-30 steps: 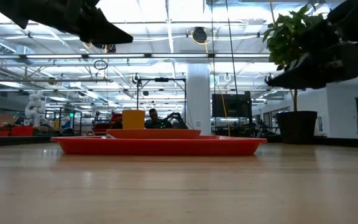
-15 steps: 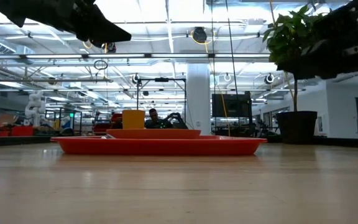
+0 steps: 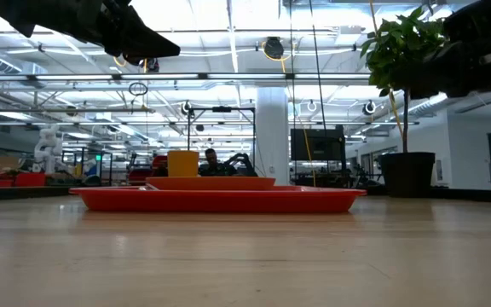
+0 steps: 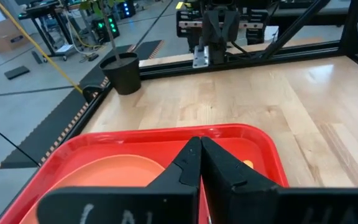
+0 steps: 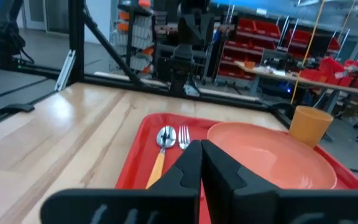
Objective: Pick and place plate/cup/fork/spoon on tray
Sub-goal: Return to Home Position
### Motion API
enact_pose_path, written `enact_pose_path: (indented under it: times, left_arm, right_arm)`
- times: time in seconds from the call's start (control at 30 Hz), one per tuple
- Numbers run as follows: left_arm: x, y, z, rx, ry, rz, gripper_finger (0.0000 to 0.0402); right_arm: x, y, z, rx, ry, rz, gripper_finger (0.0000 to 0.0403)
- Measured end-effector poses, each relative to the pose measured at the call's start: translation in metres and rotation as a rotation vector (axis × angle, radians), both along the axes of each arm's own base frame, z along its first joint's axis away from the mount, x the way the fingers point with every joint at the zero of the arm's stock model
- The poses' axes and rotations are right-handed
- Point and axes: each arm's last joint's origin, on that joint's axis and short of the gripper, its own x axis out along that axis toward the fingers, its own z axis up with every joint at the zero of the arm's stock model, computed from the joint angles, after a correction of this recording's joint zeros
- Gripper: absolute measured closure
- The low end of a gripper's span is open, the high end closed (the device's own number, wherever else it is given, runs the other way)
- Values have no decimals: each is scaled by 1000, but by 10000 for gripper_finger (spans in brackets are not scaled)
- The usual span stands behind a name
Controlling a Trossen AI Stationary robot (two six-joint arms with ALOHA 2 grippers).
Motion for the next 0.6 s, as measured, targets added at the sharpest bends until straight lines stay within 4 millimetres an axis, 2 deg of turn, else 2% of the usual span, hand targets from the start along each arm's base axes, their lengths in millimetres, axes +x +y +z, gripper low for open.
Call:
enact_pose_path:
  times: [0.33,0.6]
  left_arm:
    - [0,0,0,-12,2,2,394]
    - [0,-1,0,-19,3,-14,391]
  right_arm:
    - [-10,-1,4,0,-51,2,403]
    - [-17,0,4,2,-61,79,403]
